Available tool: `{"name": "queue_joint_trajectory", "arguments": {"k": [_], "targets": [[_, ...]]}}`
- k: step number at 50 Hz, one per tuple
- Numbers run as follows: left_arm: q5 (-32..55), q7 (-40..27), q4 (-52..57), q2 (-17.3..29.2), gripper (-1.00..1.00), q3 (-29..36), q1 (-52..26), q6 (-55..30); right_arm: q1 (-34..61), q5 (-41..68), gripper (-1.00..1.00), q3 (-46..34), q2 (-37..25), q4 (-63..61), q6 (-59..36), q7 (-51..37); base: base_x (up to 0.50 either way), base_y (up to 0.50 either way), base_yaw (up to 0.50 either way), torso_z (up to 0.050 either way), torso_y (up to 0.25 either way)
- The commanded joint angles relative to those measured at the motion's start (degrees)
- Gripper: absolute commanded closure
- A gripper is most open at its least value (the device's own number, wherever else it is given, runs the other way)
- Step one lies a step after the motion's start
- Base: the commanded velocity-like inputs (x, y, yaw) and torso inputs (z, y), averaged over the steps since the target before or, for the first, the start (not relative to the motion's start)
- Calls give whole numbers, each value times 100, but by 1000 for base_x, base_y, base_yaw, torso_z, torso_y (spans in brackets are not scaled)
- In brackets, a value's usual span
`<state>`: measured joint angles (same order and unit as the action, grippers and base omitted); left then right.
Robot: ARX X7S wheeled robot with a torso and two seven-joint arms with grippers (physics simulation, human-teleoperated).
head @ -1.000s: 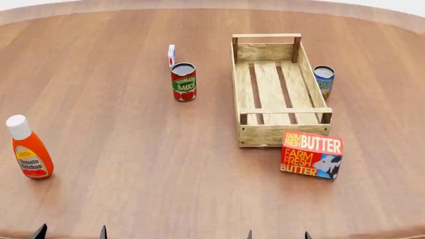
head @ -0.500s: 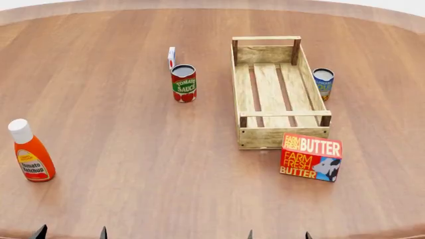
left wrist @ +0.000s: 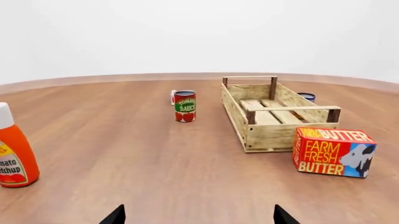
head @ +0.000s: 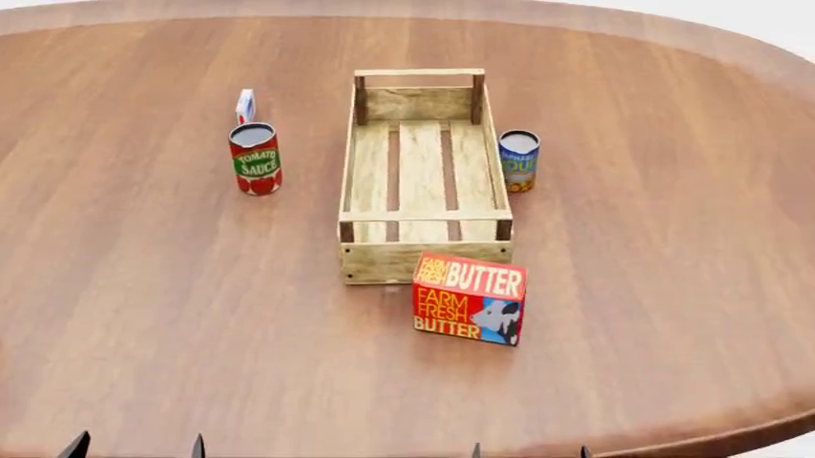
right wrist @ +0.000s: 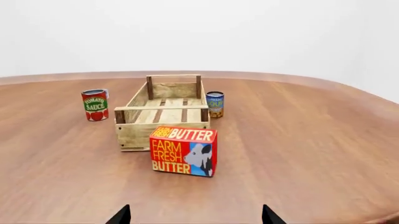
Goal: Pick up the butter and put it in the tray.
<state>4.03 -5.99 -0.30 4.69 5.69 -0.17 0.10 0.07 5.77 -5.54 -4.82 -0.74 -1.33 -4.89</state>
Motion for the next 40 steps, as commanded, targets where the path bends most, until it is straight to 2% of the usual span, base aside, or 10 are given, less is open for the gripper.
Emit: {"name": "queue_joint_trajectory", "arguments": {"k": [1, 5, 14, 40], "targets": [[67, -98, -7, 76, -100, 97, -12, 0, 27, 83, -100, -90, -80, 16, -22, -89, 0, -500, 0, 0, 0], [95, -130, -9, 99, -100, 123, -21, -4, 27, 121, -100, -111, -99, 27, 43, -106, 0, -359, 0, 0, 0], [143, -196, -21, 149, -100, 180, -34, 6, 35, 126, -100, -208, -157, 57, 69, -157, 25, 0, 0, 0, 0], [265, -356, -63, 255, -100, 316, -52, 18, 56, 212, -100, -364, -265, 106, 42, -311, 500, 0, 0, 0, 0]]}}
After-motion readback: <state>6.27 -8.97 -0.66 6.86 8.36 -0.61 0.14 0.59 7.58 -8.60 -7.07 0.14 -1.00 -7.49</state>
